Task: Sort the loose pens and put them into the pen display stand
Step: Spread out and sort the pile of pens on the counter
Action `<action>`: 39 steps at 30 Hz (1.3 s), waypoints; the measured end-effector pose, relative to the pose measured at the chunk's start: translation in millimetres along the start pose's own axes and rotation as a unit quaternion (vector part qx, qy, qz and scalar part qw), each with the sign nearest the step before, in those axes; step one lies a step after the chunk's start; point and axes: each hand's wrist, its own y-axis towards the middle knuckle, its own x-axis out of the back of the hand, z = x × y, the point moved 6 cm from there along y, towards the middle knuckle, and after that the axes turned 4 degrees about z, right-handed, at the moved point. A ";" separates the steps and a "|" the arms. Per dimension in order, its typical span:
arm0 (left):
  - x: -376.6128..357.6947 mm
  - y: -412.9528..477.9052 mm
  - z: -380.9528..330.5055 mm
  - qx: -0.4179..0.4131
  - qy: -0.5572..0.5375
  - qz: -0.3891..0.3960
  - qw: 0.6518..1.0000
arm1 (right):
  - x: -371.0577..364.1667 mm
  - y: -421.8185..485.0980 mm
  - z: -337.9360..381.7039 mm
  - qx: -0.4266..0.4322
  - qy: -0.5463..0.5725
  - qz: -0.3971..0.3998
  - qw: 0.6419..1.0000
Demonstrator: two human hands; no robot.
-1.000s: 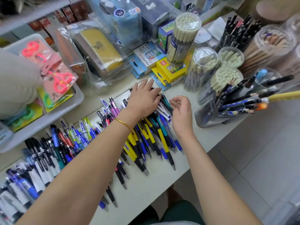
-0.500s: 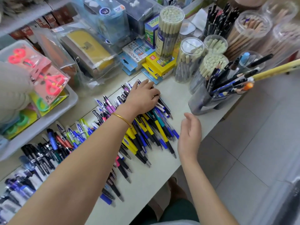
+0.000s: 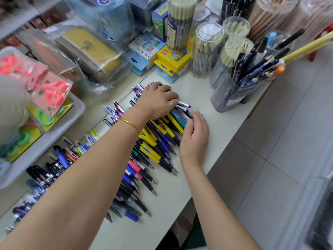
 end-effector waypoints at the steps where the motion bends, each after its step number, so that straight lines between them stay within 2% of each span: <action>1: 0.3 -0.2 0.1 -0.009 0.009 -0.004 1.000 | -3.1 2.6 0.8 0.009 -0.012 0.004 1.000; 5: 5.8 -1.8 -1.7 -0.044 0.025 -0.010 0.999 | -6.3 10.1 1.0 0.003 -0.012 -0.004 1.000; 9: 13.0 -4.0 3.7 -0.038 0.039 -0.014 0.998 | -11.3 25.6 9.3 0.028 -0.004 0.005 1.000; 15: 18.3 -9.6 13.4 -0.057 0.032 -0.017 0.998 | -20.1 33.1 20.5 0.090 -0.156 -0.016 0.983; 16: 21.5 -9.8 19.8 -0.040 0.024 -0.030 0.998 | -21.2 33.5 20.4 0.099 -0.168 -0.015 0.981; 18: 27.7 -11.6 41.9 0.045 -0.008 -0.051 0.998 | -23.0 33.6 19.3 0.115 -0.185 -0.010 0.976; 20: 24.8 -14.9 60.4 0.121 -0.048 -0.034 0.991 | -24.0 33.6 18.5 0.117 -0.194 -0.005 0.974; 21: 22.6 -16.3 62.3 0.132 -0.059 -0.024 0.989 | -24.3 33.2 18.9 0.117 -0.196 -0.002 0.974; 25: 17.1 -10.4 56.0 0.107 -0.127 -0.031 0.986 | -25.9 31.6 20.6 0.123 -0.192 0.013 0.974; 32: 11.7 -19.3 45.4 0.066 -0.151 -0.023 0.986 | -29.3 29.4 24.1 0.132 -0.196 0.033 0.971; 36: 9.9 -32.4 38.3 0.048 -0.134 -0.002 0.990 | -31.0 27.3 26.2 0.122 -0.219 0.039 0.967; 39: 6.6 -35.3 38.1 0.058 -0.075 0.002 0.996 | -30.5 28.9 29.6 0.119 -0.212 0.074 0.967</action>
